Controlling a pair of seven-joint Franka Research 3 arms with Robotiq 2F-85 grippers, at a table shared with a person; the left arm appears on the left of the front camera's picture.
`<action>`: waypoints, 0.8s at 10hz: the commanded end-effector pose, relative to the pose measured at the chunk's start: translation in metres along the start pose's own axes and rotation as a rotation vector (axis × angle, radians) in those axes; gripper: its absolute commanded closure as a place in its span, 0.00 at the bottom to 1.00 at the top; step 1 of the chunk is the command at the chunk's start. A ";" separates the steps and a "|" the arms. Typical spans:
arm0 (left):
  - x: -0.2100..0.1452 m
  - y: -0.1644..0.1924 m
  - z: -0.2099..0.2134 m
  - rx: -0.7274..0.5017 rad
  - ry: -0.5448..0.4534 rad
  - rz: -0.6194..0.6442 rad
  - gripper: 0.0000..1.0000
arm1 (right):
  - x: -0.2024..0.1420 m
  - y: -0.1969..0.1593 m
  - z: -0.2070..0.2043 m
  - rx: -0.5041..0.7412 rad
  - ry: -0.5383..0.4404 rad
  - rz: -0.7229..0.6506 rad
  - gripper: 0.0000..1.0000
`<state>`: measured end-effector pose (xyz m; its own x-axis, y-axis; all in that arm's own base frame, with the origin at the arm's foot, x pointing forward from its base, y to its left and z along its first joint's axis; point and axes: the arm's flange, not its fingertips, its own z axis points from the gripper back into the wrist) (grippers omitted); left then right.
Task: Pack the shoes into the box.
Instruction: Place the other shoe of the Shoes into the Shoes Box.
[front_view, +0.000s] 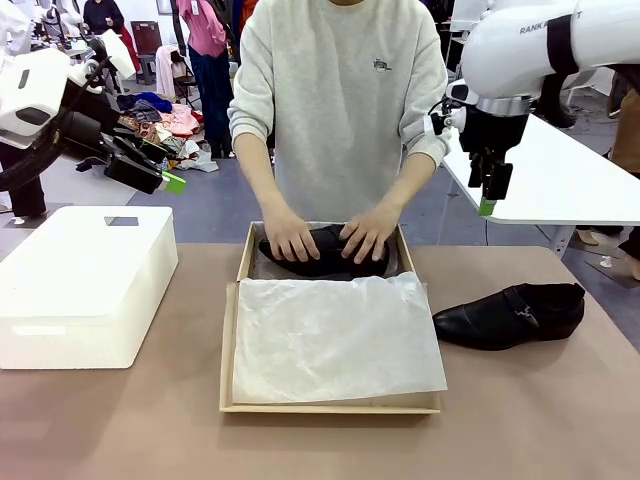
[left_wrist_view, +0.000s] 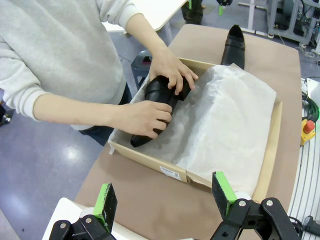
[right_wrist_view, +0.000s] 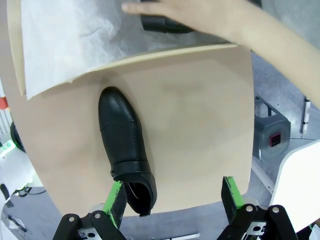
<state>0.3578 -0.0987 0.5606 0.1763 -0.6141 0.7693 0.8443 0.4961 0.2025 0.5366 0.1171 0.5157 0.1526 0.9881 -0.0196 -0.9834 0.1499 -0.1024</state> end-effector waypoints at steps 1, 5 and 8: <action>-0.001 0.001 0.000 -0.011 -0.009 -0.002 0.00 | -0.035 0.015 0.009 -0.035 -0.038 0.027 0.00; -0.001 0.001 0.000 -0.011 -0.009 -0.002 0.00 | -0.097 0.030 0.010 -0.047 -0.065 -0.006 0.00; -0.001 0.001 0.000 -0.011 -0.009 -0.002 0.00 | -0.122 0.038 -0.006 -0.038 -0.076 0.033 0.00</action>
<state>0.3578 -0.0987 0.5607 0.1763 -0.6142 0.7692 0.8442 0.4962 0.2027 0.4865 0.0058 0.5148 0.1612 0.9868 0.0178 -0.9787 0.1622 -0.1262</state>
